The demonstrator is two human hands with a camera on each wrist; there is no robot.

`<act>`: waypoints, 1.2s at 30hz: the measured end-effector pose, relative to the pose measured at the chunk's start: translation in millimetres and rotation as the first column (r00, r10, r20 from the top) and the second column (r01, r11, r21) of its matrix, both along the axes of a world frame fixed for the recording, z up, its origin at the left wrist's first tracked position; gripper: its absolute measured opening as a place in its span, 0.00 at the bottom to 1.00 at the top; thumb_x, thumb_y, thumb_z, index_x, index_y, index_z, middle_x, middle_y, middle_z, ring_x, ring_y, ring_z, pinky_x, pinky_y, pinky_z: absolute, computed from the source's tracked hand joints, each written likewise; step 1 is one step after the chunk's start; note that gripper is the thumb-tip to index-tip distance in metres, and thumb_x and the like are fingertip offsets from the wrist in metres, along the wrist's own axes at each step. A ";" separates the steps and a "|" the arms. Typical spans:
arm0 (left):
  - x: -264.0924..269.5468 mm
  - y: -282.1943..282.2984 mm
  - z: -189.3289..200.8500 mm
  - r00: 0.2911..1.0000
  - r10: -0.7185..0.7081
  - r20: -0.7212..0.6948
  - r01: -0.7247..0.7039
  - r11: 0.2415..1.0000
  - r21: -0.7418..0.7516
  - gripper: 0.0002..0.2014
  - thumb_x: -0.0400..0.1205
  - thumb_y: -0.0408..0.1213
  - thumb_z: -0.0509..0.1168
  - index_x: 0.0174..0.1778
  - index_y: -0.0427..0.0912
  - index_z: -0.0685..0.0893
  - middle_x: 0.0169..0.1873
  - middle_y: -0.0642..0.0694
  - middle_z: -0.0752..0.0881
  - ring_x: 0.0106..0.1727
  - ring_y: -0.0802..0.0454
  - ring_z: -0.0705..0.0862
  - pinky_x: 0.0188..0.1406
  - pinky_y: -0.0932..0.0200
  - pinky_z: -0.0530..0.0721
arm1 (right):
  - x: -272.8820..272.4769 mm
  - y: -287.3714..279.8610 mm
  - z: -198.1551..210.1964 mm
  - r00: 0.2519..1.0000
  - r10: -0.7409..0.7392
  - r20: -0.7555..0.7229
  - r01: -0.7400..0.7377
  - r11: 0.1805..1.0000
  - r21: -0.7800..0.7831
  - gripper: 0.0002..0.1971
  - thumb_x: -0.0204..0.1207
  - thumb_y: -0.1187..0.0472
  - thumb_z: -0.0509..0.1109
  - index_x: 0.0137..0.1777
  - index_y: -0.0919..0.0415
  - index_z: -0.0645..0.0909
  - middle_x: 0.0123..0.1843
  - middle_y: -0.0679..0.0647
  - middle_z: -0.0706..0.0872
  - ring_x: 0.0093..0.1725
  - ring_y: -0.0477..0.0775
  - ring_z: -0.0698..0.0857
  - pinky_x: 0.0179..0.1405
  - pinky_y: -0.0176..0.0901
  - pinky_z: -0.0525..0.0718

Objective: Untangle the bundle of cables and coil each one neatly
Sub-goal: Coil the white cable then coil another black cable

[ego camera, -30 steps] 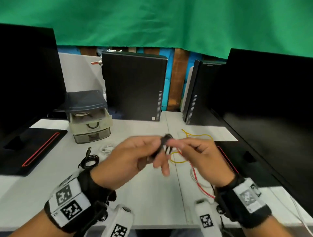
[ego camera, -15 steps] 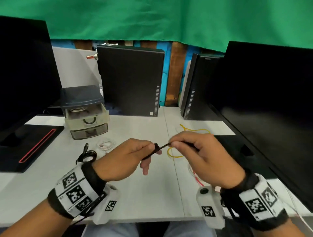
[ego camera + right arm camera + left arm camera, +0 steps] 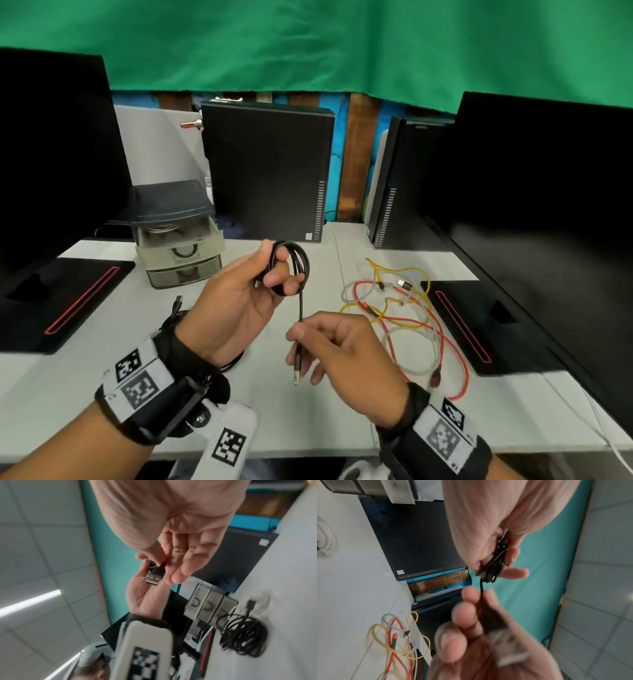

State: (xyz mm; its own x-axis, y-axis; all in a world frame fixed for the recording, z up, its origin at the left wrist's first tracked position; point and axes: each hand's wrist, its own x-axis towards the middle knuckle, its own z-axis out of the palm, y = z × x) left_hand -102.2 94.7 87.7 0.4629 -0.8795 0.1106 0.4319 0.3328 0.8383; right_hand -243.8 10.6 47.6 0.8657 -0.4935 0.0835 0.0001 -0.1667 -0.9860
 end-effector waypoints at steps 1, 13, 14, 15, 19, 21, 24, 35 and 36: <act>-3.6 -1.9 -3.1 1.000 0.017 -0.004 -0.016 1.000 0.002 0.15 0.89 0.45 0.54 0.47 0.38 0.79 0.28 0.48 0.69 0.32 0.51 0.78 0.62 0.52 0.81 | -0.6 4.2 2.8 1.000 0.005 -0.013 -0.004 0.999 0.049 0.11 0.85 0.63 0.66 0.43 0.64 0.86 0.33 0.55 0.88 0.29 0.50 0.83 0.27 0.38 0.79; -43.9 -10.8 -10.3 0.976 0.219 -0.016 -0.217 0.973 0.083 0.16 0.90 0.41 0.55 0.42 0.36 0.80 0.25 0.46 0.72 0.30 0.50 0.80 0.34 0.62 0.85 | -12.6 15.1 19.2 0.984 0.173 0.049 -0.178 0.977 0.120 0.15 0.77 0.55 0.64 0.61 0.52 0.86 0.47 0.52 0.87 0.41 0.50 0.85 0.31 0.40 0.83; -42.8 -12.6 -11.0 0.966 0.260 -0.012 -0.256 0.959 0.125 0.16 0.90 0.42 0.56 0.41 0.37 0.81 0.24 0.47 0.71 0.28 0.51 0.77 0.34 0.62 0.84 | -12.9 15.6 17.7 0.986 0.164 0.027 -0.164 0.986 -0.018 0.14 0.78 0.55 0.66 0.62 0.48 0.85 0.47 0.49 0.87 0.42 0.48 0.85 0.34 0.39 0.82; -40.2 -14.4 -13.8 0.954 0.300 0.014 -0.297 0.938 0.176 0.17 0.90 0.42 0.58 0.40 0.37 0.82 0.22 0.48 0.71 0.27 0.52 0.75 0.35 0.61 0.83 | -13.1 16.6 17.7 0.988 0.151 0.016 -0.147 0.977 -0.152 0.13 0.79 0.56 0.67 0.62 0.45 0.85 0.47 0.44 0.87 0.43 0.45 0.83 0.37 0.36 0.81; -33.2 -15.5 -23.3 0.938 0.323 0.127 -0.346 0.896 0.277 0.19 0.89 0.41 0.59 0.35 0.37 0.82 0.21 0.47 0.72 0.26 0.51 0.71 0.35 0.57 0.75 | -12.0 6.8 13.8 0.973 -0.090 0.214 0.174 0.893 -0.416 0.05 0.77 0.61 0.75 0.50 0.50 0.87 0.41 0.41 0.88 0.44 0.44 0.85 0.37 0.28 0.76; -32.7 -13.3 -25.3 0.956 0.257 0.141 -0.288 0.912 0.292 0.20 0.89 0.39 0.59 0.31 0.38 0.78 0.19 0.48 0.65 0.20 0.54 0.64 0.30 0.60 0.71 | -11.9 -8.5 14.5 0.929 -0.212 0.303 0.360 0.709 -0.606 0.06 0.76 0.55 0.76 0.51 0.49 0.85 0.47 0.41 0.86 0.50 0.47 0.85 0.38 0.32 0.80; -32.9 -10.8 -25.6 0.964 0.151 0.221 -0.217 0.924 0.314 0.22 0.89 0.41 0.58 0.27 0.38 0.75 0.17 0.50 0.62 0.23 0.51 0.59 0.25 0.63 0.69 | -13.1 -29.1 14.8 0.973 -0.144 0.180 0.224 0.780 -0.585 0.14 0.77 0.51 0.76 0.62 0.45 0.86 0.54 0.38 0.87 0.51 0.47 0.86 0.40 0.32 0.81; -27.3 -13.1 -33.8 0.950 0.094 0.299 -0.202 0.913 0.355 0.28 0.90 0.50 0.55 0.30 0.34 0.81 0.16 0.48 0.66 0.26 0.47 0.66 0.31 0.61 0.77 | -13.1 -35.0 8.0 0.997 -0.009 0.074 0.045 0.866 -0.498 0.13 0.80 0.60 0.71 0.58 0.41 0.88 0.45 0.43 0.91 0.37 0.51 0.89 0.31 0.45 0.86; -28.6 -14.2 -35.6 0.942 0.133 0.307 -0.234 0.918 0.321 0.29 0.90 0.52 0.52 0.31 0.36 0.83 0.17 0.47 0.68 0.26 0.46 0.70 0.37 0.57 0.78 | -11.0 -33.8 4.0 0.993 -0.059 0.098 0.098 0.879 -0.467 0.11 0.79 0.58 0.71 0.57 0.43 0.89 0.42 0.46 0.91 0.36 0.52 0.89 0.33 0.52 0.88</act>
